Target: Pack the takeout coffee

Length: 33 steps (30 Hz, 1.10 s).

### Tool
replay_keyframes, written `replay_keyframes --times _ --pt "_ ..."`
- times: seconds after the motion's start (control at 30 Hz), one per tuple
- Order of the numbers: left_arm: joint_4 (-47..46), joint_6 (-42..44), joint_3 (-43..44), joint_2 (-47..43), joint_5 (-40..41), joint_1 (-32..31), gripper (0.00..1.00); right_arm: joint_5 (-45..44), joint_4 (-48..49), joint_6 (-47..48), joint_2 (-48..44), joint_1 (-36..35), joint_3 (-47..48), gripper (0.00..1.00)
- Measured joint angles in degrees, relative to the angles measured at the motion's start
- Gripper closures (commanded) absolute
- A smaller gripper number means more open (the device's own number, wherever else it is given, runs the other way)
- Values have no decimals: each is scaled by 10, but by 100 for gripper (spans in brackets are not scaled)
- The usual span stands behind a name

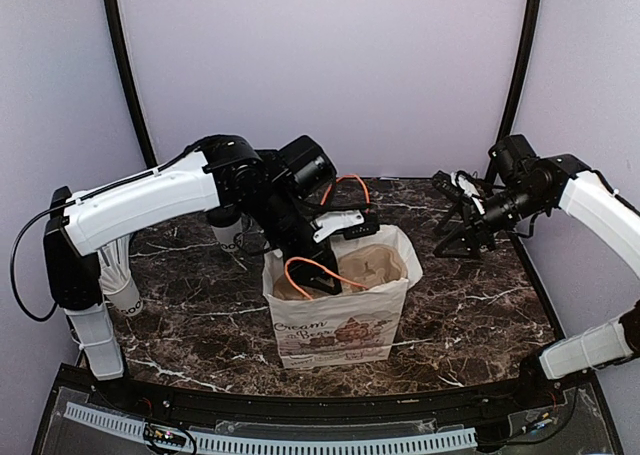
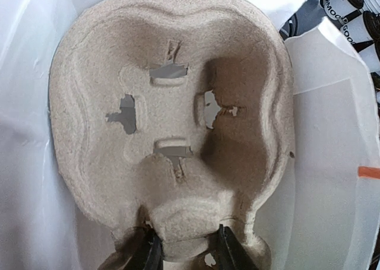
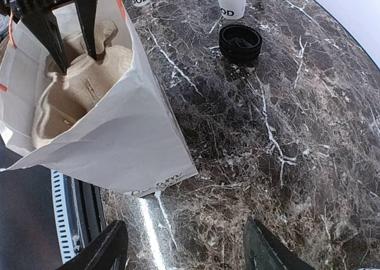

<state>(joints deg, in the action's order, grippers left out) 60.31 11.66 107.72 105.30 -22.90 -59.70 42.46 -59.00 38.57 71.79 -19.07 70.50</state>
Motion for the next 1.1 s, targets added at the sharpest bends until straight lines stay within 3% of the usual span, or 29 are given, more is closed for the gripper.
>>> replay_keyframes --times 0.47,0.77,1.1 --pt "17 -23 0 38 51 -14 75 7 5 2 -7 0 -15 32" --pt "38 -40 34 63 134 -30 74 12 7 2 -8 0 -16 32" --pt "42 -56 34 59 152 -42 75 15 7 4 -5 0 -18 32"
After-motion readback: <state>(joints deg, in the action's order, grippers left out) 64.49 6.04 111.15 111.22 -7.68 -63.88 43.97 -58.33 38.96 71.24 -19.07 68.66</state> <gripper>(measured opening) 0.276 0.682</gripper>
